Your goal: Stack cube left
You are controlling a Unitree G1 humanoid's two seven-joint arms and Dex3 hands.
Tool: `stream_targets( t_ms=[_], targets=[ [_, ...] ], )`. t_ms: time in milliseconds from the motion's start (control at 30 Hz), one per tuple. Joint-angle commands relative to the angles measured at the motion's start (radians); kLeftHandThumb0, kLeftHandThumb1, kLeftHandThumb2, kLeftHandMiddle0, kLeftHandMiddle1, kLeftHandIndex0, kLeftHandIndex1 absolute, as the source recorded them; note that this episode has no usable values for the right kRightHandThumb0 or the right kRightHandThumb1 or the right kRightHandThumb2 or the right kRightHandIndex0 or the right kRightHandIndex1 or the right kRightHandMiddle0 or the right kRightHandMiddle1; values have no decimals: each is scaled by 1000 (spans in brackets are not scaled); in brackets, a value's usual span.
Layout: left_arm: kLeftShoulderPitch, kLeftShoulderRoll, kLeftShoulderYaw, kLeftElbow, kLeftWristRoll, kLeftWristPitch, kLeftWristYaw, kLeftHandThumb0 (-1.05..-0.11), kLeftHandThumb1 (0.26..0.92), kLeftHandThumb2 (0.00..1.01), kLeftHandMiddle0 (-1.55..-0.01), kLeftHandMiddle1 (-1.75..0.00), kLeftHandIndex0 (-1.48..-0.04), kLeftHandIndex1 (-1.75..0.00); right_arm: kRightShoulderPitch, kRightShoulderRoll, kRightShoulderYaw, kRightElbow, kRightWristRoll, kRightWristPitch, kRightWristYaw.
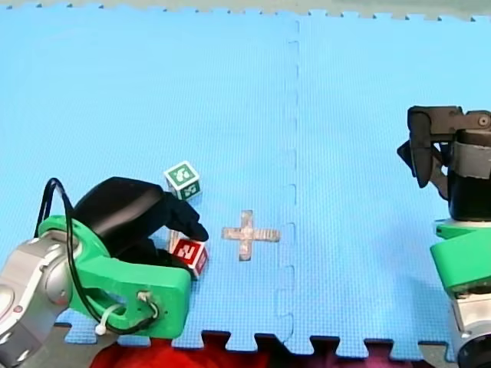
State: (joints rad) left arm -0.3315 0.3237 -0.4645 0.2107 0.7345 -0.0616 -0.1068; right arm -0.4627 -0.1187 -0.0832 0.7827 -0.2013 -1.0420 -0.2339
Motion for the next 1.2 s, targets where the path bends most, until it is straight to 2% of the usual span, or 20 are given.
stream_targets(
  t_ms=[0,300,433,700,800,1000,1167],
  targets=[
    [1,2,3,6,-1,-6,8,-553,795,0,-915,-1746,-1326,-71,3,-7,-2,-4,0,2,-4],
    [3,-3,5,24,1,-26,49,-518,787,0,-922,-1746,-1321,-60,4,-4,2,-2,-10,-1,-15],
    [1,-15,-3,45,17,-36,95,-513,786,0,-926,-1746,-1322,-57,3,0,5,2,-14,-2,-20],
    [-9,-25,-6,77,30,-63,146,-509,784,0,-937,-1746,-1322,-52,2,7,9,12,-5,-10,-19],
    [-17,-38,-13,83,35,-70,158,-512,784,0,-939,-1746,-1320,-48,1,8,10,19,-1,-13,-16],
    [-77,-92,-26,120,44,-55,167,-516,781,0,-943,-1746,-1317,-43,-7,11,13,44,22,-26,3],
    [-141,-115,-35,199,46,-84,212,-517,777,0,-945,-1746,-1320,-42,-16,14,13,69,28,-37,8]
  ],
)
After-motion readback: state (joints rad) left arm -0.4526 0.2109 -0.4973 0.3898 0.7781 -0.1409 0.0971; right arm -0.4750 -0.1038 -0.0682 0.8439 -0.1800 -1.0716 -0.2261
